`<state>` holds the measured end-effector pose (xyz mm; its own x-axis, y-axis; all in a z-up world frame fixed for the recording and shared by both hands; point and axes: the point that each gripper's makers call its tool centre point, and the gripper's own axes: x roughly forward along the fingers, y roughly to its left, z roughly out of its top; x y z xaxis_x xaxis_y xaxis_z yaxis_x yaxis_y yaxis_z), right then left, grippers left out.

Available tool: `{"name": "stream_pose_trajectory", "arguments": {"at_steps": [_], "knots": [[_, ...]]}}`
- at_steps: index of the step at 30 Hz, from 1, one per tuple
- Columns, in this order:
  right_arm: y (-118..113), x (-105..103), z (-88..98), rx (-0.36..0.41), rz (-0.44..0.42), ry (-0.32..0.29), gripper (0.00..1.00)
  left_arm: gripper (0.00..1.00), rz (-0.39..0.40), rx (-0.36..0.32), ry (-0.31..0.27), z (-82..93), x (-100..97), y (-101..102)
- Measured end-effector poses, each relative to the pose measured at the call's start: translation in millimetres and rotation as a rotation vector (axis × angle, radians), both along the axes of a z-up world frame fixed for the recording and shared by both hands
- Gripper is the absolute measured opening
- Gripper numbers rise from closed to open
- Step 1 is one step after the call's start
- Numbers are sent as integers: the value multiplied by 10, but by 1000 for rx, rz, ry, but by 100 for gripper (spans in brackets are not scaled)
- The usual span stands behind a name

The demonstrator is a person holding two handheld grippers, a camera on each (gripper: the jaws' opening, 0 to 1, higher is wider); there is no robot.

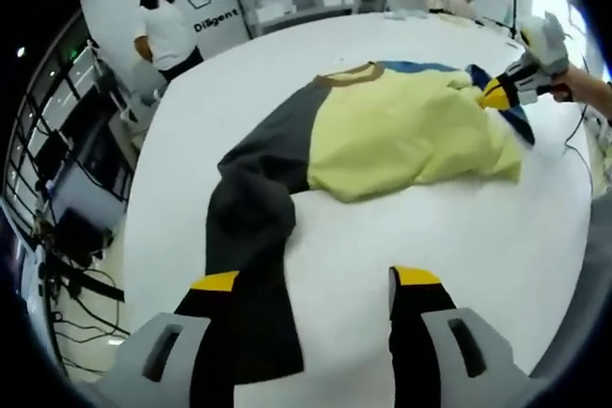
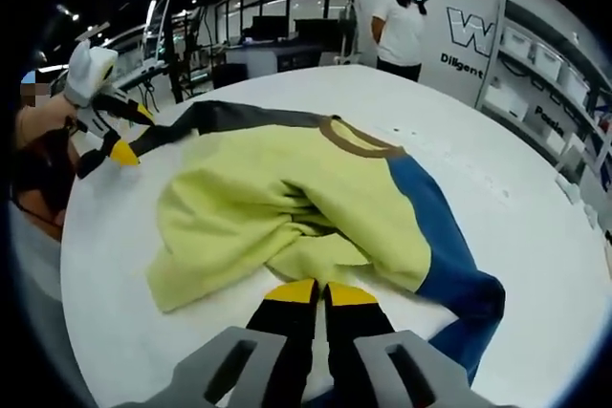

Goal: Fold the garment on the visible template until the final outline fits inside the template.

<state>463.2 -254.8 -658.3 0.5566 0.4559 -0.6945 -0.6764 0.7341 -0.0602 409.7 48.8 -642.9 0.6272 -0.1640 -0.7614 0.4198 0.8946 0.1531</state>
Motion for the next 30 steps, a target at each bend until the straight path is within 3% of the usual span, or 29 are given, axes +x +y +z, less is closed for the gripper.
{"name": "stream_pose_trajectory", "arguments": {"at_steps": [2,8,13,23,26,30], "knots": [[3,-4,10,4,1,0,0,67,-3,-45,16,3,-38,-108],[6,-25,39,17,-6,8,0,75,-58,-72,9,39,-104,-374],[1,-32,55,24,-7,16,0,75,-100,-88,-10,32,-125,-603],[12,-72,132,27,7,11,0,69,-173,-164,-31,48,-197,-1113],[11,-111,152,30,11,16,0,62,-207,-198,33,14,-368,-1342],[4,-152,166,24,21,15,0,59,-273,-213,47,-31,-519,-1610]]}}
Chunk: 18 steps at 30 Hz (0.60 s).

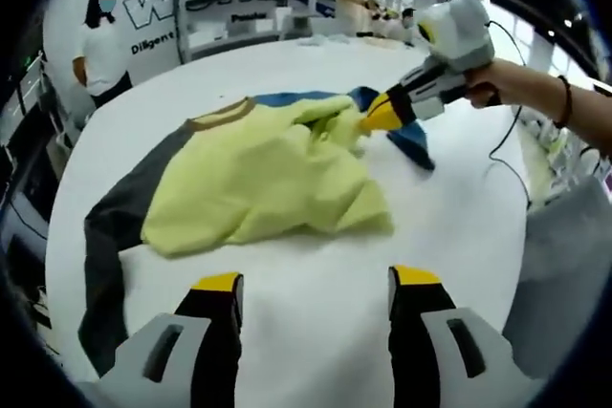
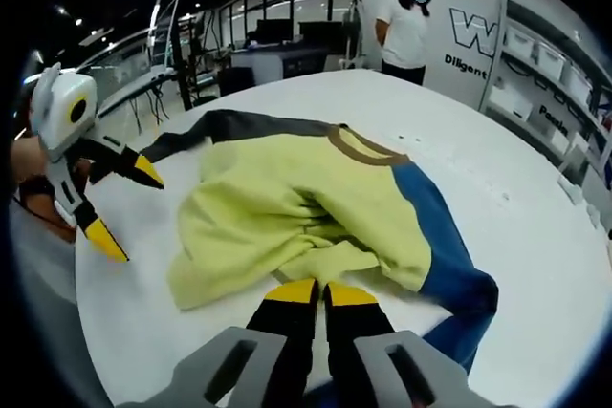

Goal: Fold the garment on the visible template until the final outline fits inside the template.

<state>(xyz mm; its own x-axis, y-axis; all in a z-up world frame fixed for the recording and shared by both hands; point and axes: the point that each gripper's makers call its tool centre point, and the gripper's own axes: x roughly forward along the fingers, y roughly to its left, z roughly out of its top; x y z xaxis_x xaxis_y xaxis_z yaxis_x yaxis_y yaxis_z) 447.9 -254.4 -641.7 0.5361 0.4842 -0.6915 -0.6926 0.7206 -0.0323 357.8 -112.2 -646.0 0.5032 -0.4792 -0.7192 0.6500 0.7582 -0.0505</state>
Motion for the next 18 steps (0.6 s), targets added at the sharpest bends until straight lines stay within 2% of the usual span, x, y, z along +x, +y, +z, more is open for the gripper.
{"name": "stream_pose_trajectory", "arguments": {"at_steps": [6,9,14,18], "knots": [[-5,-116,35,12,11,32,0,52,4,-65,59,-75,-72,-290],[0,-170,72,13,21,29,0,46,29,-104,67,-66,-71,-415],[-3,-248,95,16,32,32,0,44,31,-108,86,-132,-106,-524],[-7,-318,111,16,42,32,0,38,48,-97,96,-200,-116,-527]]}}
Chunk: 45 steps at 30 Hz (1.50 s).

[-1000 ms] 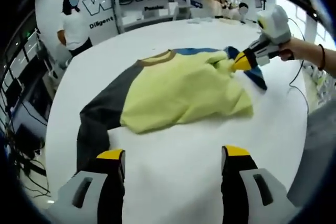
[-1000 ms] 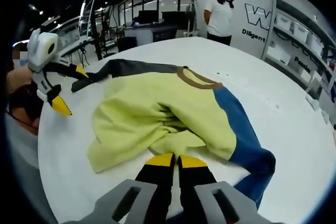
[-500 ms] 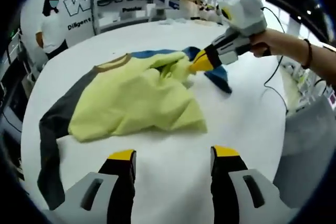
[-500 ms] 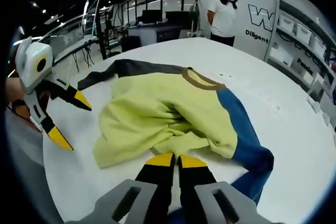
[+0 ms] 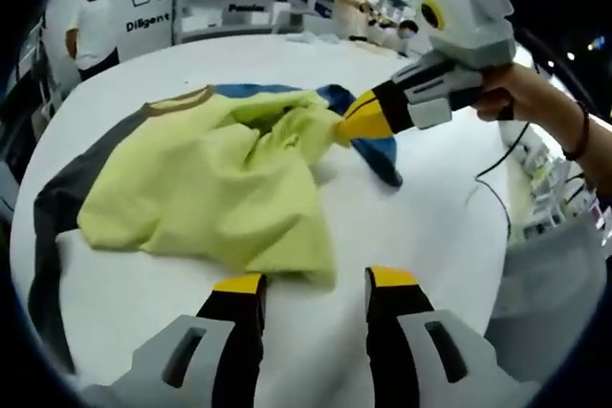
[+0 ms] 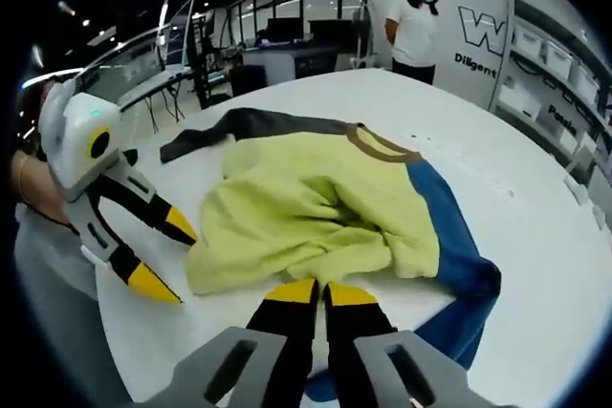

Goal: Fold the garment on the visible template until the final outline fits inside the template.

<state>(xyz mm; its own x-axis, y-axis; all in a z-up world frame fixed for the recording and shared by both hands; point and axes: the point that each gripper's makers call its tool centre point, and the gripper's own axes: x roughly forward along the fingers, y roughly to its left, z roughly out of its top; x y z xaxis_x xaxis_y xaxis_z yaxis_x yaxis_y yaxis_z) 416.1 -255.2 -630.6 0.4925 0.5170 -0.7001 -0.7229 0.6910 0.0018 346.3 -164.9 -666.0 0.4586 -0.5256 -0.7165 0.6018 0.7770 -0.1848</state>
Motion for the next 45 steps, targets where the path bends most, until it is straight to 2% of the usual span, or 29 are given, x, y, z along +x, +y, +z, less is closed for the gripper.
{"name": "stream_pose_trajectory", "arguments": {"at_steps": [4,5,7,9,14,20,25,29,33,38,41,45], "knots": [[-3,-63,18,-4,10,2,0,29,-14,38,-16,-53,-7,6],[-1,-74,29,-3,13,-2,0,25,-20,48,-25,-54,-6,13],[6,-108,53,1,19,-2,0,10,-25,58,-44,-42,8,28],[20,-149,79,5,25,-2,0,5,-23,55,-74,7,36,36],[23,-231,125,-9,42,-11,0,3,-24,60,-87,73,44,104],[60,-353,220,45,46,-11,0,3,-45,69,-93,131,-51,183],[66,-475,219,32,64,0,0,3,-40,49,-77,189,-119,204],[61,-618,241,18,91,11,0,3,-77,71,-63,229,-222,222],[52,-739,264,2,102,7,0,3,-80,79,-62,300,-276,286],[26,-895,275,-26,110,6,0,3,-83,129,-51,370,-358,420],[23,-1000,253,-44,129,17,0,3,-63,189,-2,335,-435,546],[9,-1120,224,-73,144,21,0,3,-86,209,9,335,-536,562]]}}
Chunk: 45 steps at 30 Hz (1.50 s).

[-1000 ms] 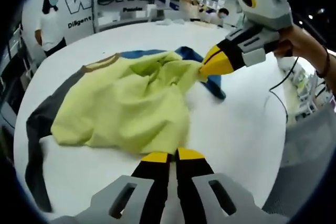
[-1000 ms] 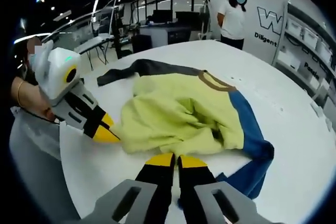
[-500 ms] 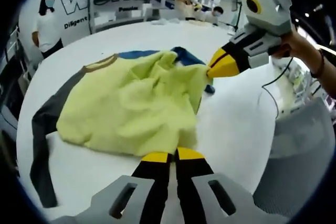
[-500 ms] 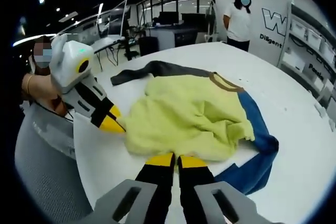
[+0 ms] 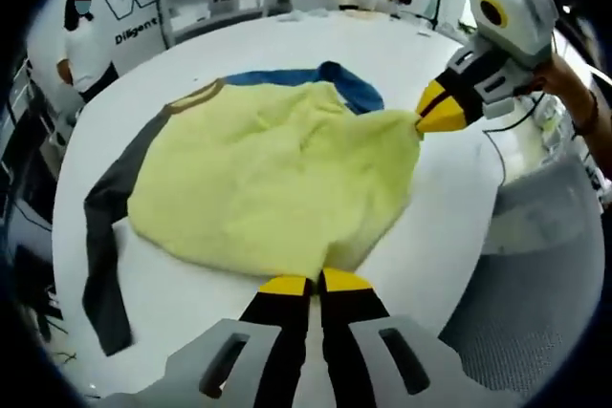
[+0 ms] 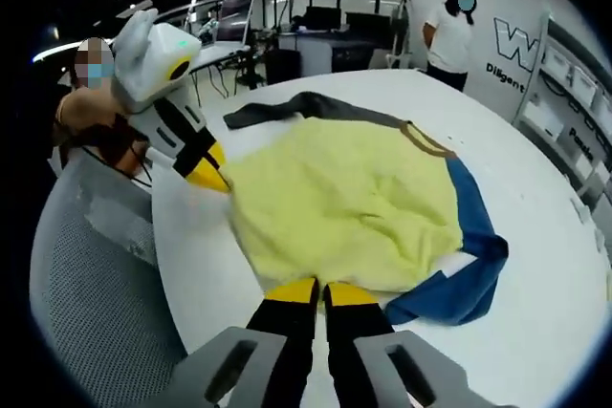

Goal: Fold the garment on the visible template until the final outline fits inside the template.

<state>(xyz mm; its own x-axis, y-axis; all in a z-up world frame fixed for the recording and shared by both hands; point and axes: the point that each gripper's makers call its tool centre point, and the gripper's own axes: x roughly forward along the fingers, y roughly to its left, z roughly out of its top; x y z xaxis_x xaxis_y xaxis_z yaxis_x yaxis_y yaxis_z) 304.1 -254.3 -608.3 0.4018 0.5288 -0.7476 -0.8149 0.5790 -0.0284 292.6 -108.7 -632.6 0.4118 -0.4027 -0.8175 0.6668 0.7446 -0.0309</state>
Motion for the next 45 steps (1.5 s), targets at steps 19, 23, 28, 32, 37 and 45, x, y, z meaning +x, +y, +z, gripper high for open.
{"name": "stream_pose_trajectory", "arguments": {"at_steps": [19,23,28,32,37,45], "knots": [[-116,-474,-336,-89,-22,144,0,3,31,79,53,-132,-185,190],[-119,-500,-440,-85,-37,170,0,3,30,98,66,-209,-213,205],[-161,-530,-539,-118,-35,181,0,3,37,110,75,-262,-238,229],[-174,-541,-599,-120,-49,195,0,3,55,107,85,-299,-249,249],[-197,-551,-642,-144,-44,194,0,3,65,104,90,-330,-263,258],[-227,-535,-677,-132,-92,209,0,6,63,102,92,-357,-295,265]]}}
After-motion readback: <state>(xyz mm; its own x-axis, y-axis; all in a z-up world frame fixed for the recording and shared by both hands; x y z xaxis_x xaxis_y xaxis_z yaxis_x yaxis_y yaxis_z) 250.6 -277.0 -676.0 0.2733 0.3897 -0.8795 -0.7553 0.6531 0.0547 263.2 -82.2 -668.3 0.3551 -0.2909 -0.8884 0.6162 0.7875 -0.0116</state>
